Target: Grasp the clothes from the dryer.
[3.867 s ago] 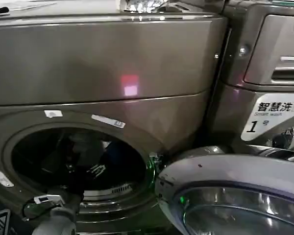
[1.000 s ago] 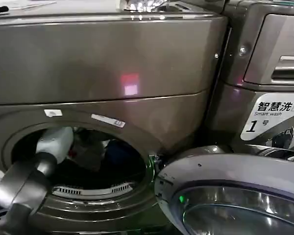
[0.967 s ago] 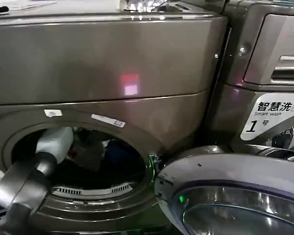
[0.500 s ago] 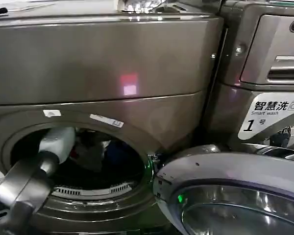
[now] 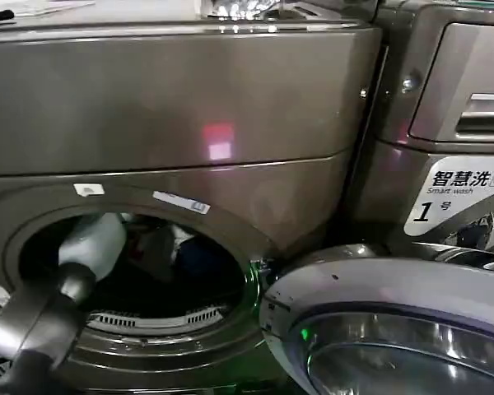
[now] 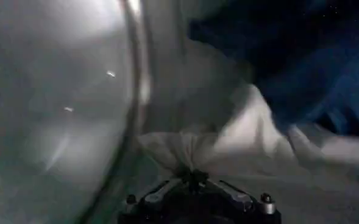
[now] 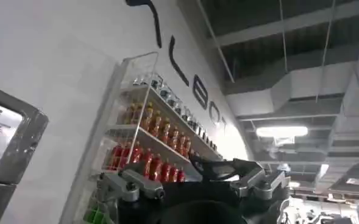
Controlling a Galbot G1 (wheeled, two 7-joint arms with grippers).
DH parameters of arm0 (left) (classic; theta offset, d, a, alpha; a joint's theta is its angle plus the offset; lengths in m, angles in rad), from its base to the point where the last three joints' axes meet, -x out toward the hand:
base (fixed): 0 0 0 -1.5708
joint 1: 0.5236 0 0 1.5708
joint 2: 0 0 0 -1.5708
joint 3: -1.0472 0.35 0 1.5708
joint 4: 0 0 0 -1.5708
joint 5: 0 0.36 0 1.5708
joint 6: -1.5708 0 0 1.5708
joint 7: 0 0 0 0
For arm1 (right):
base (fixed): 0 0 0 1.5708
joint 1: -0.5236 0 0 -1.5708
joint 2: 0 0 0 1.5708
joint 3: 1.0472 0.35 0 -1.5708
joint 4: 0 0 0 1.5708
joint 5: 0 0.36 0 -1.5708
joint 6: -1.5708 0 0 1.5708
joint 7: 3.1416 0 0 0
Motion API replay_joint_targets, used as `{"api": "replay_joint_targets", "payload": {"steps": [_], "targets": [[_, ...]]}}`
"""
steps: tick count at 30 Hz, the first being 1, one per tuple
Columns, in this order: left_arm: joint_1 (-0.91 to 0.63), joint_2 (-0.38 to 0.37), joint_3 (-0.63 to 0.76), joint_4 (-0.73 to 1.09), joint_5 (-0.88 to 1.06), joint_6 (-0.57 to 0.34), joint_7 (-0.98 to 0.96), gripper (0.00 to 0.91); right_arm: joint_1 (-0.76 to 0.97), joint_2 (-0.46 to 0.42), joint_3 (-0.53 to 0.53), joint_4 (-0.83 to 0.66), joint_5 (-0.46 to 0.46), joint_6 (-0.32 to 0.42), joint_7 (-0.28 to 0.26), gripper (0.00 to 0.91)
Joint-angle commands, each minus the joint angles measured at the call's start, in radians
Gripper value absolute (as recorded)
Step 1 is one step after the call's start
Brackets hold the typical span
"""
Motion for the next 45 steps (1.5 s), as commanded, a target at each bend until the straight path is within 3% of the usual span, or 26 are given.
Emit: {"api": "replay_joint_targets", "payload": {"steps": [1,11,17,20,45], "targets": [[0.163,-0.021,-0.222,-0.190,-0.423,0.084,-0.387,0.000,0.003,-0.004,-0.006,-0.003,-0.001,0.002,0.000,0.907],[0.319,-0.134,-0.476,-0.460,-0.663,0.005,-0.766,0.000,-0.002,-0.012,-0.002,-0.005,0.000,0.009,0.003,0.907],[0.500,-0.154,-0.536,-0.697,-0.745,-0.082,-0.841,0.000,-0.014,-0.006,0.016,0.012,-0.055,0.004,0.026,0.907],[0.590,-0.172,-0.557,-0.787,-0.740,-0.075,-0.843,0.000,-0.026,-0.012,0.042,0.009,-0.052,0.021,0.029,0.907],[0.647,-0.167,-0.532,-0.895,-0.775,-0.028,-0.826,0.000,-0.065,-0.005,0.100,0.016,-0.012,0.043,0.006,0.907]]}}
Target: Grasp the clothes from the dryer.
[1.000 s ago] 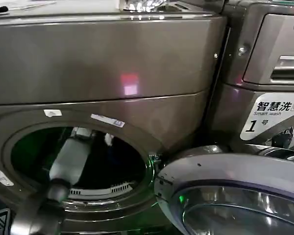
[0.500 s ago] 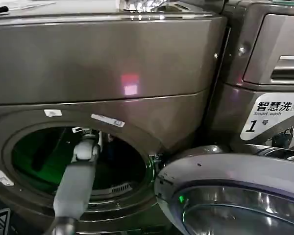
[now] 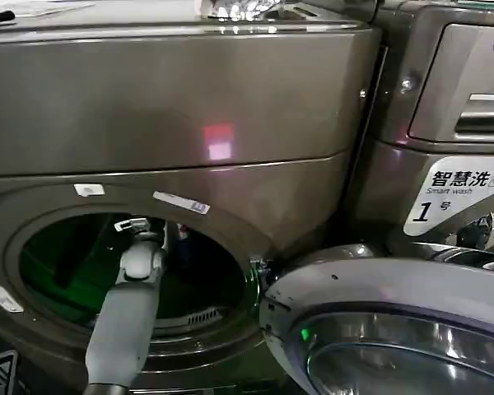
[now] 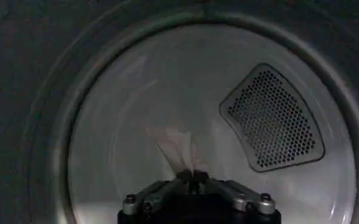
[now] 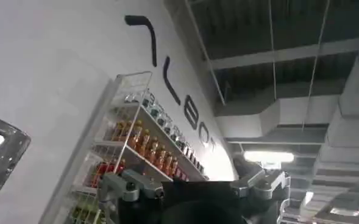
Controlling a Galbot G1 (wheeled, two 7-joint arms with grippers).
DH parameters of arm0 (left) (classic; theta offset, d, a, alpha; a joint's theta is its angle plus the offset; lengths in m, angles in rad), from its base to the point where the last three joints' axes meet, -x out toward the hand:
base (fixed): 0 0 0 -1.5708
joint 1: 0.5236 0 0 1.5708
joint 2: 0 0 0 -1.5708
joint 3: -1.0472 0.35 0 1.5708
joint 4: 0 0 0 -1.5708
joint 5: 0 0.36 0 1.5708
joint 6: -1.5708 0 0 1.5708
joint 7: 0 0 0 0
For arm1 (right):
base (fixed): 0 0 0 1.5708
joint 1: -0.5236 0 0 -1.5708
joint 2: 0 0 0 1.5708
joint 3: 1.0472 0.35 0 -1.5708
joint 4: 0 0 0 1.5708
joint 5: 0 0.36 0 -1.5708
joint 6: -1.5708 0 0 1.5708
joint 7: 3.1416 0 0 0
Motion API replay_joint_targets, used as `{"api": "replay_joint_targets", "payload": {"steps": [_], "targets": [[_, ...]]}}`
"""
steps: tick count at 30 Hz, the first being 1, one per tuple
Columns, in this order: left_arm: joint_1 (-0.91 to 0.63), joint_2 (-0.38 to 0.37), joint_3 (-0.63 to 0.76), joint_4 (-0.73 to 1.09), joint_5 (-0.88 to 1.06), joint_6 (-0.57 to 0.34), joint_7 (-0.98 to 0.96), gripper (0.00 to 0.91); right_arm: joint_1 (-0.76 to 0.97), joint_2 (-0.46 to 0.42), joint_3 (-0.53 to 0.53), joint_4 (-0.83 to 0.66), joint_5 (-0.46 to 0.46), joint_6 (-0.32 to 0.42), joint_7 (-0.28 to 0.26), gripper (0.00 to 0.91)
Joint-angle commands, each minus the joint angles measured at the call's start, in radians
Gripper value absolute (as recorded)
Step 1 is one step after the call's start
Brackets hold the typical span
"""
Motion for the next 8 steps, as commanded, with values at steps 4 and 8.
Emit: {"api": "replay_joint_targets", "payload": {"steps": [4,8], "targets": [[0.018,0.002,-0.003,-0.030,-0.009,0.004,-0.002,0.000,-0.007,-0.004,0.013,-0.002,0.002,-0.005,-0.007,0.907],[0.026,0.001,-0.005,-0.051,-0.012,0.009,-0.002,0.000,-0.002,-0.004,0.009,-0.001,0.001,-0.005,-0.009,0.907]]}}
